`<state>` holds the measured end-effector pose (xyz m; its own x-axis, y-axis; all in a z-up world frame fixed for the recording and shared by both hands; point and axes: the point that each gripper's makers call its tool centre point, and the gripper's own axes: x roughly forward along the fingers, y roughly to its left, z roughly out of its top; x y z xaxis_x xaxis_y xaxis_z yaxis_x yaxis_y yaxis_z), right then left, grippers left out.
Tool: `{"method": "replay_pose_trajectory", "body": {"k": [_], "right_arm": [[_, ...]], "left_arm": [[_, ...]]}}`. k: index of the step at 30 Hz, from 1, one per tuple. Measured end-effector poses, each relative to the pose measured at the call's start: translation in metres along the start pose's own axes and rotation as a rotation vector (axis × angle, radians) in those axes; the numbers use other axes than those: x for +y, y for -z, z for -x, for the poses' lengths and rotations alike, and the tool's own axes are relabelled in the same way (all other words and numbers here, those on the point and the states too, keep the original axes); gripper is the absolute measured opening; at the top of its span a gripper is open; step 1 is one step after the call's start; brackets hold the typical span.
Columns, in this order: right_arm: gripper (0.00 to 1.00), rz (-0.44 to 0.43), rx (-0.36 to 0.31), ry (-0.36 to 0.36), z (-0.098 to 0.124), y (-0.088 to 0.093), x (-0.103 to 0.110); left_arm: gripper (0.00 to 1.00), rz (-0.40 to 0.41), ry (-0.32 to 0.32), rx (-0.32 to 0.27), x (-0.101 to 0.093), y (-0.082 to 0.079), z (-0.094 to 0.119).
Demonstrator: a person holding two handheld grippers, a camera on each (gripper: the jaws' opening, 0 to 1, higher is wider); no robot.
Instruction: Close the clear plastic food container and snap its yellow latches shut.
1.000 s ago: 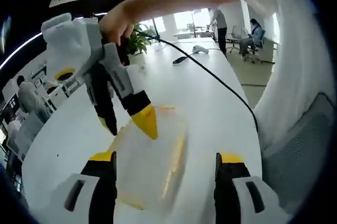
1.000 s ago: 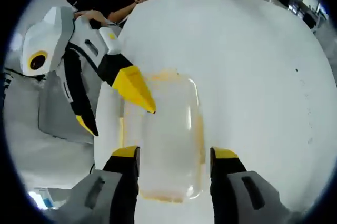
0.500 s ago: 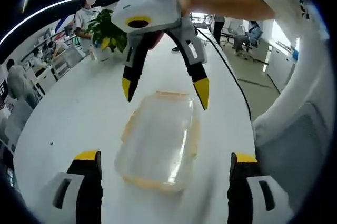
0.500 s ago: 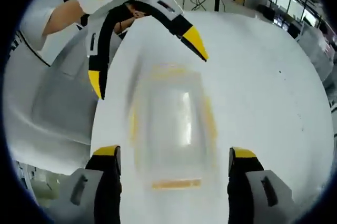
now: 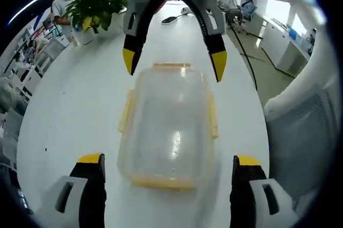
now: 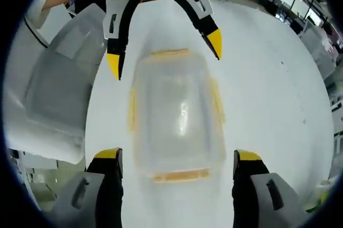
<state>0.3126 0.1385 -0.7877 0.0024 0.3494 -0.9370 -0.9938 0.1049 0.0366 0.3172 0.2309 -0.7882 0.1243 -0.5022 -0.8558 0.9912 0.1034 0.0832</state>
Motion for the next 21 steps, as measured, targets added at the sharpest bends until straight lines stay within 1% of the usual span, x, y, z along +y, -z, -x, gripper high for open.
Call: {"method": "replay_pose_trajectory", "body": {"k": [1, 4, 6, 7, 9, 10, 12, 13, 17, 21], "right_arm": [[0.82, 0.0, 0.013, 0.005, 0.0, 0.001, -0.001], [0.84, 0.015, 0.015, -0.001, -0.003, 0.0, 0.001], [0.83, 0.02, 0.023, -0.001, -0.006, -0.001, 0.001], [0.82, 0.026, 0.034, 0.007, -0.007, 0.0, 0.0], [0.75, 0.05, 0.042, 0.032, -0.008, 0.001, -0.006], [0.74, 0.049, 0.04, 0.025, -0.008, 0.001, -0.005], [0.74, 0.018, 0.028, 0.009, -0.01, 0.0, -0.003], [0.74, 0.019, 0.03, 0.013, -0.011, 0.0, -0.003], [0.73, 0.02, 0.03, 0.024, -0.012, 0.0, -0.003], [0.73, 0.013, 0.03, 0.03, -0.012, -0.001, -0.002]], "left_arm": [[0.92, 0.001, 0.003, -0.001, 0.001, 0.0, 0.0], [0.87, -0.014, 0.006, 0.005, 0.002, -0.001, -0.003], [0.88, -0.062, -0.014, 0.034, 0.006, 0.003, -0.006], [0.87, -0.097, -0.005, 0.028, 0.004, 0.002, -0.009], [0.82, -0.094, -0.014, 0.032, 0.005, 0.003, -0.009], [0.78, -0.093, -0.015, 0.031, 0.005, 0.003, -0.009], [0.76, -0.086, -0.009, 0.018, 0.005, 0.0, -0.009], [0.74, -0.081, -0.004, 0.014, 0.004, -0.002, -0.008], [0.73, -0.104, 0.0, 0.012, 0.003, 0.0, -0.009], [0.73, -0.109, 0.006, 0.006, 0.003, 0.0, -0.008]]}}
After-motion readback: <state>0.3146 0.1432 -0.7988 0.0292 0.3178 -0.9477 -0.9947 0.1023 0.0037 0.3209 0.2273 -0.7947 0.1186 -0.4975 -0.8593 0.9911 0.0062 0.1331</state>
